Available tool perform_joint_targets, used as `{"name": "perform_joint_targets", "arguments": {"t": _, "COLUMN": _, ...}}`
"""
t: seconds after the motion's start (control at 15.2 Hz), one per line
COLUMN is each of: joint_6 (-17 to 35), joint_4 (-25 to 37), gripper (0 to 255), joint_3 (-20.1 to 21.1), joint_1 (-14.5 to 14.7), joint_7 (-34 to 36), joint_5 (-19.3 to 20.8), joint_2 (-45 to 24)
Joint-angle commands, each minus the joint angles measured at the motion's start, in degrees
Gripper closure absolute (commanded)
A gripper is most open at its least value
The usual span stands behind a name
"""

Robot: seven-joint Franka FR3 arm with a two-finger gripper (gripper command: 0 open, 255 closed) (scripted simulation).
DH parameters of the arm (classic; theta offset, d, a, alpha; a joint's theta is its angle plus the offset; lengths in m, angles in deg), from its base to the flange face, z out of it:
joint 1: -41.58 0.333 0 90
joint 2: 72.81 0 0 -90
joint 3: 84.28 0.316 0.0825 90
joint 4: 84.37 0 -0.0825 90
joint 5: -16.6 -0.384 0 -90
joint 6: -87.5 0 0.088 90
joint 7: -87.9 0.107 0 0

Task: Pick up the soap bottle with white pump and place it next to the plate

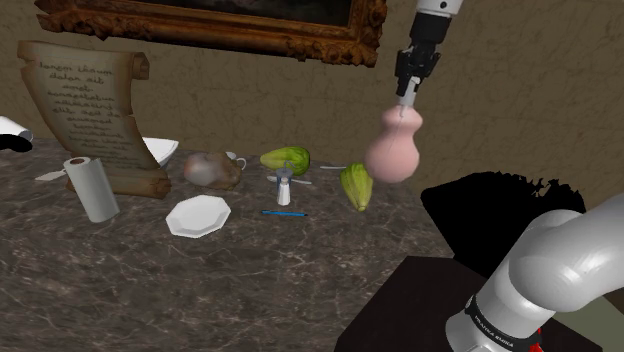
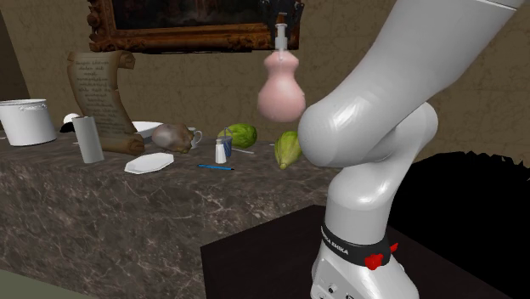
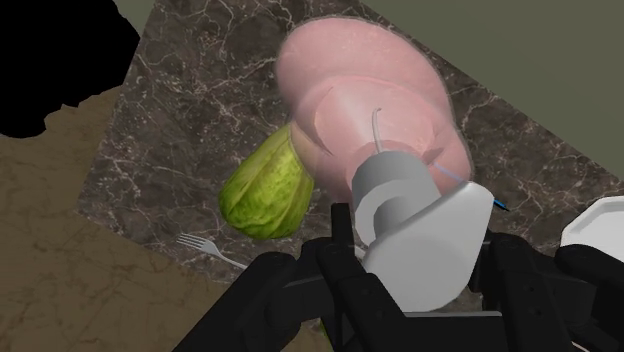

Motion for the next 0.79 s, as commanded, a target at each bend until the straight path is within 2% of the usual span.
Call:
{"name": "perform_joint_targets", "arguments": {"t": 0.0, "joint_6": -1.73, "joint_4": 2.34, "gripper": 255, "joint_3": 0.03, "joint_1": 0.02, "joint_7": -0.04, "joint_5": -0.04, "joint_2": -0.56}}
{"name": "perform_joint_targets", "arguments": {"t": 0.73, "joint_6": -10.43, "joint_4": 15.67, "gripper": 255, "joint_3": 0.03, "joint_1": 0.11, "joint_7": -0.44, "joint_5": -0.24, "joint_2": -5.19}}
